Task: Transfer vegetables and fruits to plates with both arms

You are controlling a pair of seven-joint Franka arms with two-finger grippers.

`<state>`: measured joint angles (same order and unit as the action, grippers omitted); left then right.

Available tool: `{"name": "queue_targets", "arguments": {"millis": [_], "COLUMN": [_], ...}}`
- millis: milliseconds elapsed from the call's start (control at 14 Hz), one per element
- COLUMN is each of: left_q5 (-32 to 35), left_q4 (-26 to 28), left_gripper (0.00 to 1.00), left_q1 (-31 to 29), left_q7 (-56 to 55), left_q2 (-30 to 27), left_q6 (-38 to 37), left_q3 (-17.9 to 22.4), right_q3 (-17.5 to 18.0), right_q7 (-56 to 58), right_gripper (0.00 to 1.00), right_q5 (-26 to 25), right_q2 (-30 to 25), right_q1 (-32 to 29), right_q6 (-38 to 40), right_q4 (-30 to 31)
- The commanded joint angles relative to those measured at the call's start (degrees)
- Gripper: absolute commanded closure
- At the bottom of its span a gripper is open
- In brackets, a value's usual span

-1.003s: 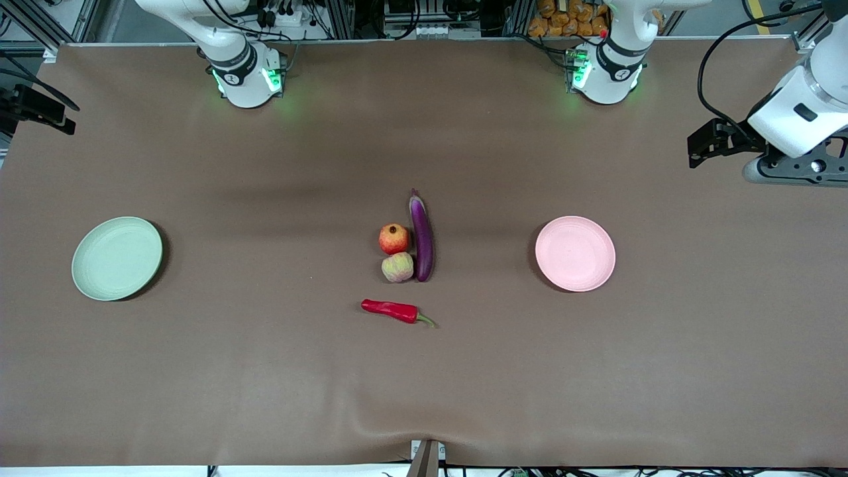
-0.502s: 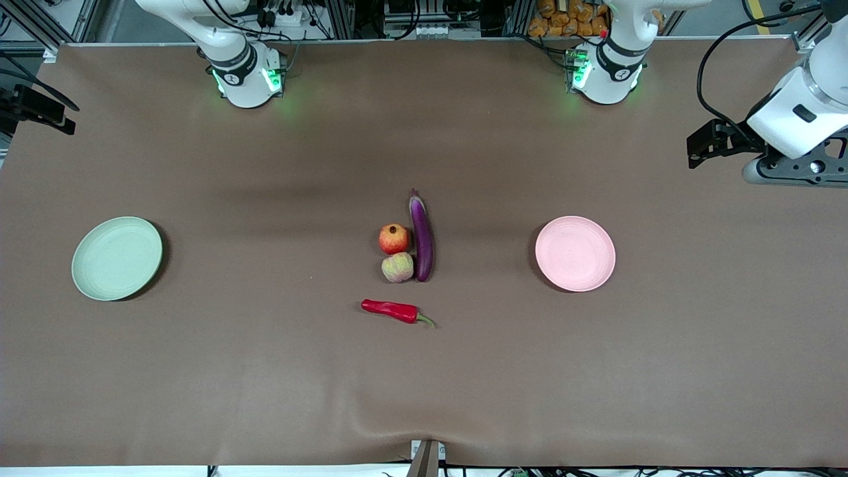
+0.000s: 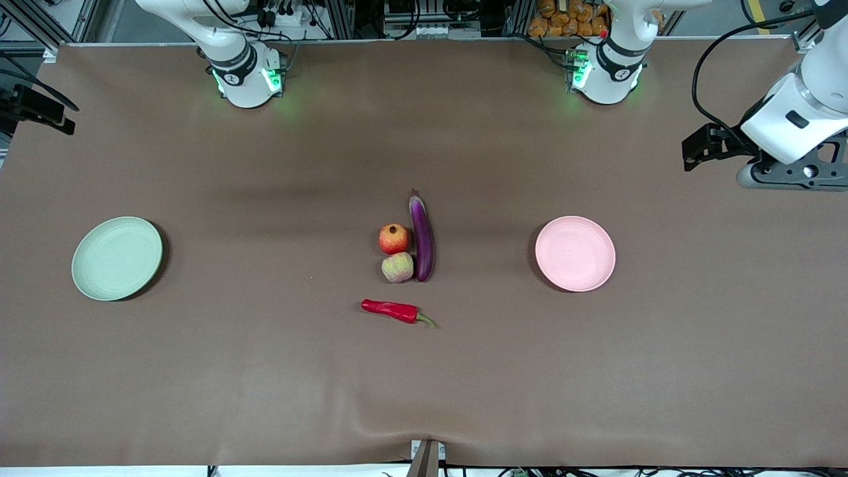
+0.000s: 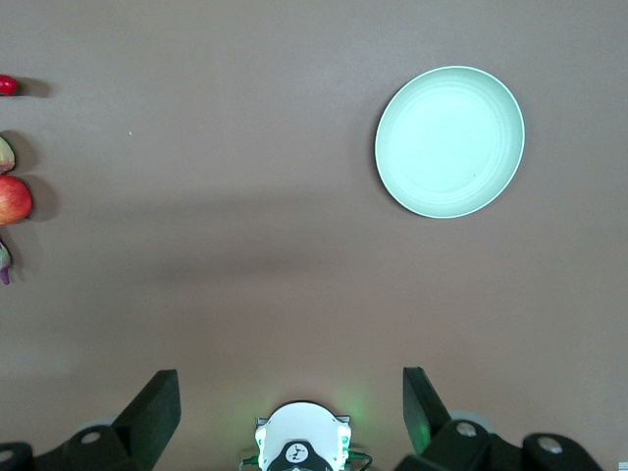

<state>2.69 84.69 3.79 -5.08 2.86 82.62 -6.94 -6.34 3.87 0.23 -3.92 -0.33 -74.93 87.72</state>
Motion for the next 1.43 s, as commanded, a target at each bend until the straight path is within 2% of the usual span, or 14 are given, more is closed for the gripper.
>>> {"name": "queue_targets", "arguments": {"millis": [0, 287, 573, 932, 1362], "left_q5": [1.1, 1.1, 0.9, 0.9, 1.1], "left_q4": [-2.4, -8.7, -9.0, -9.1, -10.6], "left_gripper": [0.00, 0.00, 0.00, 0.00, 0.00], "left_q1": [0.7, 1.6, 3.3, 8.0, 17.9], "left_q7": [-2.7, -7.8, -16.1, -29.1, -51.5], "left_q2": [2.4, 9.7, 13.9, 21.8, 36.1], "left_q6": [-0.3, 1.5, 12.7, 31.4, 59.5], "left_q3": [0.0, 0.0, 0.0, 0.1, 0.8], "right_q3": [0.8, 0.8, 0.8, 0.8, 0.8], "right_q7": [-0.4, -0.4, -0.4, -0.4, -0.4], "right_gripper": [0.00, 0.00, 0.00, 0.00, 0.00], "right_q5": [1.0, 1.0, 1.0, 1.0, 1.0], "right_q2": [0.0, 0.0, 0.1, 0.2, 0.3], "right_q1": [-1.4, -1.4, -1.6, -1.5, -1.4], "right_q6": [0.5, 0.5, 0.0, -0.2, -0.1], "right_q4": [-0.4, -0.3, -0.4, -0.4, -0.4]}}
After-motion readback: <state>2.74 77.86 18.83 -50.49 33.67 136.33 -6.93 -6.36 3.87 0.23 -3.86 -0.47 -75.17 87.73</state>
